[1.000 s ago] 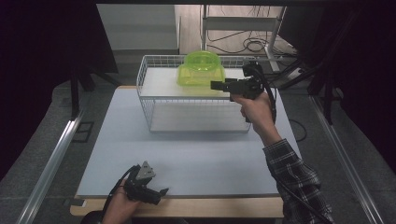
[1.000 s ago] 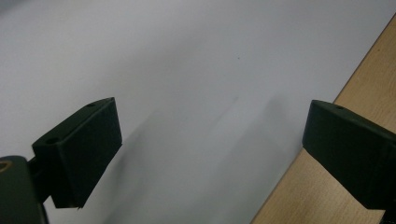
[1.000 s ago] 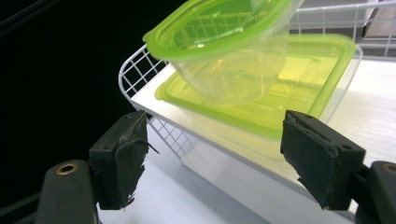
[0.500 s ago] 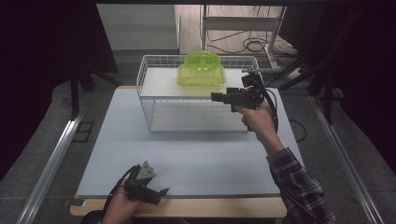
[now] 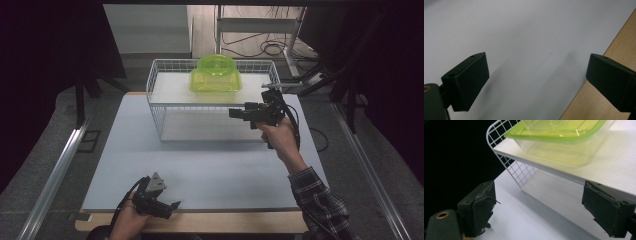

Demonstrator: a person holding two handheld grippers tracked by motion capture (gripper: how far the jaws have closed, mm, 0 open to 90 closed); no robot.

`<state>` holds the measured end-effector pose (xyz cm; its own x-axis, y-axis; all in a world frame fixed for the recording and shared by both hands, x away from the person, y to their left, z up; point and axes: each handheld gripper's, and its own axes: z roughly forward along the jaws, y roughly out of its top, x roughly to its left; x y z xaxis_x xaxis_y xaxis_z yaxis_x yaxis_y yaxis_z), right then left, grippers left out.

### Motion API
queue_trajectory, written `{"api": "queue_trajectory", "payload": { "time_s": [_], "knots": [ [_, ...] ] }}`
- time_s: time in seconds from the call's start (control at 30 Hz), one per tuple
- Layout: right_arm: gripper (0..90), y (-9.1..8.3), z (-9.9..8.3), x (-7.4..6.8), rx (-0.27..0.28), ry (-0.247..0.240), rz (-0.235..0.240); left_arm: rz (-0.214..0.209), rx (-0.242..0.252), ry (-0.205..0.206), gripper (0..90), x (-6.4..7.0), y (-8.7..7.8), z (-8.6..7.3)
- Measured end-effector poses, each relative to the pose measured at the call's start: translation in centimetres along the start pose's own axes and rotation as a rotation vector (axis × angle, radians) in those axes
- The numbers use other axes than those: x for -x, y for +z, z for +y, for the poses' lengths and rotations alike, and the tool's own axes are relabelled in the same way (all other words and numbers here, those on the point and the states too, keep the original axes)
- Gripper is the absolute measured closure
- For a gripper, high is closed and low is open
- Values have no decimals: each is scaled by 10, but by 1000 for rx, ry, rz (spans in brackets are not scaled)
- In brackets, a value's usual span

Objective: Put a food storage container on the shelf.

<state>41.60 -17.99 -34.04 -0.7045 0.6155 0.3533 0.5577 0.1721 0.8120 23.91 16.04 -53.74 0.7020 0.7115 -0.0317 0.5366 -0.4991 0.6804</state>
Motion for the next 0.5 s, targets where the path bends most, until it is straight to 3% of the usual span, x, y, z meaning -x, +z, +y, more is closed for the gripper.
{"api": "queue_trajectory", "payload": {
  "time_s": [0.5],
  "knots": [
    [79, 5, -36, 8, -42, -50, -45, -1, -2, -1, 42, 0, 0, 0]
  ]
}}
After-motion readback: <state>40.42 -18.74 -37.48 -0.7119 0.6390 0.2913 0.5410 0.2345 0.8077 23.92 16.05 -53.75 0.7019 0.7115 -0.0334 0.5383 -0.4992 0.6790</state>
